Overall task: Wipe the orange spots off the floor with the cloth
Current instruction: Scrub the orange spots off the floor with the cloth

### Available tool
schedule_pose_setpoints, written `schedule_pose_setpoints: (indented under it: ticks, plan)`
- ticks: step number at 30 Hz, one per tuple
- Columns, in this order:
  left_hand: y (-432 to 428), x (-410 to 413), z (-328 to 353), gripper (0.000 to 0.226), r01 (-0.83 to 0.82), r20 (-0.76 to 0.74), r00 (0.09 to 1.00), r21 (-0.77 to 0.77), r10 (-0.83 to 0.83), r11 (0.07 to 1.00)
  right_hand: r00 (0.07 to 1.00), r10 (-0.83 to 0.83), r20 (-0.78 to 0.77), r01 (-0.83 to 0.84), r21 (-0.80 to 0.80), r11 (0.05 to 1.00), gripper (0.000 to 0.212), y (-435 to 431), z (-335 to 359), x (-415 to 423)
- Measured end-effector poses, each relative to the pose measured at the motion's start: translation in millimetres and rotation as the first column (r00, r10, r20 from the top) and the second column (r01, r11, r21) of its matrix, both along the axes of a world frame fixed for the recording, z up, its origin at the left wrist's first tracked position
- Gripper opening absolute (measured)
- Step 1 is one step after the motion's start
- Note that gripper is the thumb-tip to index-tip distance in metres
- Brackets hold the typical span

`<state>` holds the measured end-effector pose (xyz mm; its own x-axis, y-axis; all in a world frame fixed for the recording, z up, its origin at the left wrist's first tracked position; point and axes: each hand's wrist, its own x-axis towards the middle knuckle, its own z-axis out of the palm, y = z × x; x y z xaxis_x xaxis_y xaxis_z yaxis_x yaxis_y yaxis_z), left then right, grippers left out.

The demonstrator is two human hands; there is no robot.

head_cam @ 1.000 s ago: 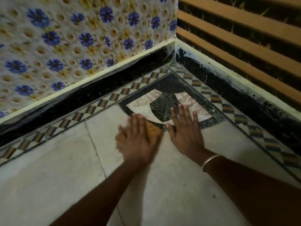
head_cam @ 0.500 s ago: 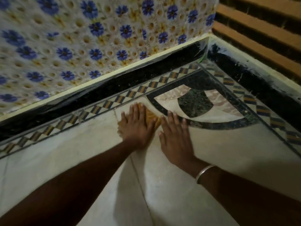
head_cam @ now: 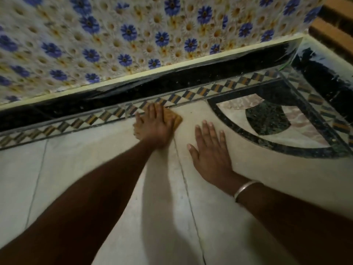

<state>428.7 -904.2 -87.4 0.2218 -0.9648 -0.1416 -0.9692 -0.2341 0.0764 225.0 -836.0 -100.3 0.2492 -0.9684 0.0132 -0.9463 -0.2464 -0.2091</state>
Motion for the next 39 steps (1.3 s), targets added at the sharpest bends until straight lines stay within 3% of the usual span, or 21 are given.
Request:
schedule_pose_setpoints:
  ticks: [4,8,10,11,15,18,21,26,30,33,36,39]
  plan:
    - [39.0,71.2,-4.8,0.093,-0.379,-0.059,0.924,-0.031,0.377,0.925,0.991,0.031,0.133,-0.035,0.035,0.999,0.07,-5.4,22.7,65.4]
    - [49.0,39.7,-19.9,0.09,-0.236,-0.06,0.971,-0.053,0.233,0.97,0.984,0.035,0.175,-0.039,0.014,0.999,0.069,-7.5,16.2,118.7]
    - [30.5,65.2,-15.5,0.087,-0.139,-0.043,0.99,-0.042,0.137,0.989,0.982,-0.004,0.187,-0.002,0.033,0.999,0.072,-4.6,7.0,141.6]
    - [23.6,86.6,-12.1,0.085,-0.164,-0.036,0.986,-0.051,0.163,0.985,0.981,-0.025,0.192,0.015,0.053,0.998,0.075,-3.3,4.3,151.1]
    - [61.3,148.3,-9.8,0.084,-0.521,-0.048,0.853,-0.053,0.519,0.852,0.978,0.035,0.207,-0.051,0.076,0.996,0.073,2.2,5.6,198.2]
    - [74.5,129.4,-16.7,0.083,-0.479,-0.049,0.878,-0.092,0.476,0.873,0.977,0.073,0.201,-0.084,0.044,0.995,0.067,0.5,3.2,225.5]
    - [52.8,167.7,-15.4,0.082,-0.415,-0.05,0.91,-0.055,0.412,0.908,0.991,0.062,0.117,-0.063,-0.002,0.998,0.068,3.9,-14.4,237.8]
    - [93.4,231.7,-5.7,0.084,-0.611,-0.069,0.791,-0.036,0.608,0.791,0.997,0.075,0.031,-0.075,-0.002,0.997,0.075,3.7,-13.4,237.5]
    - [94.6,191.3,-14.9,0.103,-0.471,-0.079,0.88,-0.018,0.469,0.882,0.996,0.084,-0.032,-0.084,0.014,0.996,0.077,3.8,-13.1,242.3]
    - [58.1,206.5,-9.9,0.107,-0.368,-0.029,0.93,-0.014,0.367,0.93,0.995,0.084,-0.053,-0.084,0.006,0.996,0.077,1.7,-14.0,240.4]
    - [67.1,249.2,-6.2,0.107,-0.521,-0.069,0.852,-0.012,0.519,0.853,0.995,0.081,-0.06,-0.08,0.011,0.997,0.076,4.0,-14.6,241.5]
    - [102.4,238.1,-8.5,0.107,-0.616,-0.099,0.786,-0.037,0.61,0.787,0.994,0.105,-0.044,-0.106,-0.016,0.994,0.073,3.0,-14.4,241.8]
